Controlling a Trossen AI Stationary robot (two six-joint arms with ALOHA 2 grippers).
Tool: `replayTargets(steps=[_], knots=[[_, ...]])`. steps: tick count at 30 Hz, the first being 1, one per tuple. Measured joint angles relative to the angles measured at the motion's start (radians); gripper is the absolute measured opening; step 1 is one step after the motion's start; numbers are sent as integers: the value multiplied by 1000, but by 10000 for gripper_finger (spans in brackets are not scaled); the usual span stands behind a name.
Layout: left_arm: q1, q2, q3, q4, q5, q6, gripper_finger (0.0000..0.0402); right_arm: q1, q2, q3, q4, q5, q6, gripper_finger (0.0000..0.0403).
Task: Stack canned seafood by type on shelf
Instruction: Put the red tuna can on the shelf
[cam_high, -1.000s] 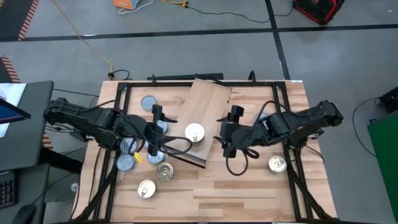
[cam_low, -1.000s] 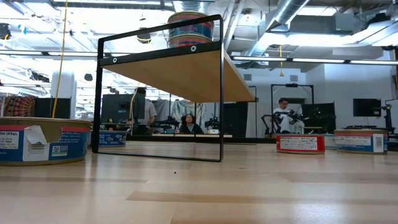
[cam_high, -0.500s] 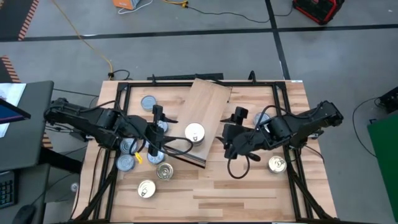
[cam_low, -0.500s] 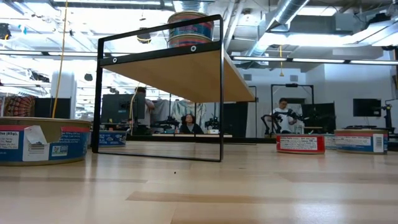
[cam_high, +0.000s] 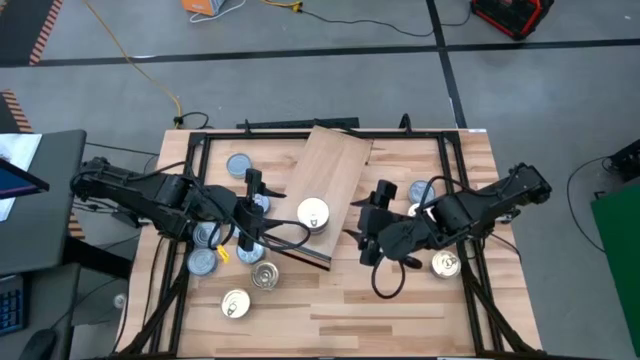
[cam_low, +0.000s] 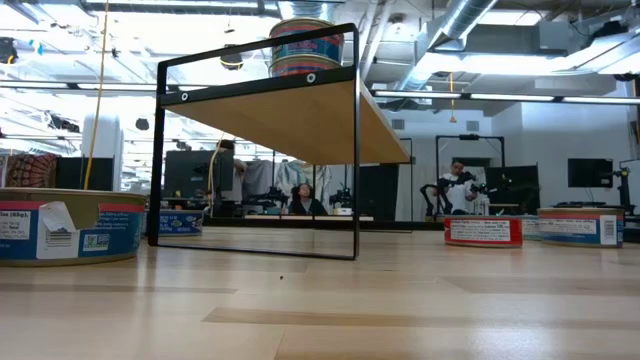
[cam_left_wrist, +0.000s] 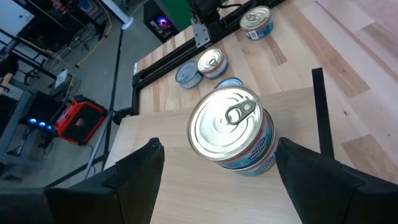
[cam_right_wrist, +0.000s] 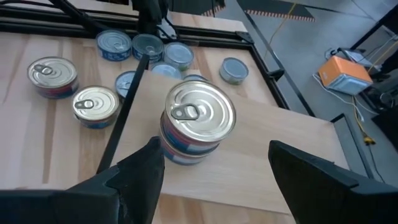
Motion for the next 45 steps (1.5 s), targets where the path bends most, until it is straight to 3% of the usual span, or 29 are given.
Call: replayTargets(steps=[45], knots=[[0, 0, 0, 0, -1, 0, 297, 6, 0, 0, -68, 0, 46, 319]])
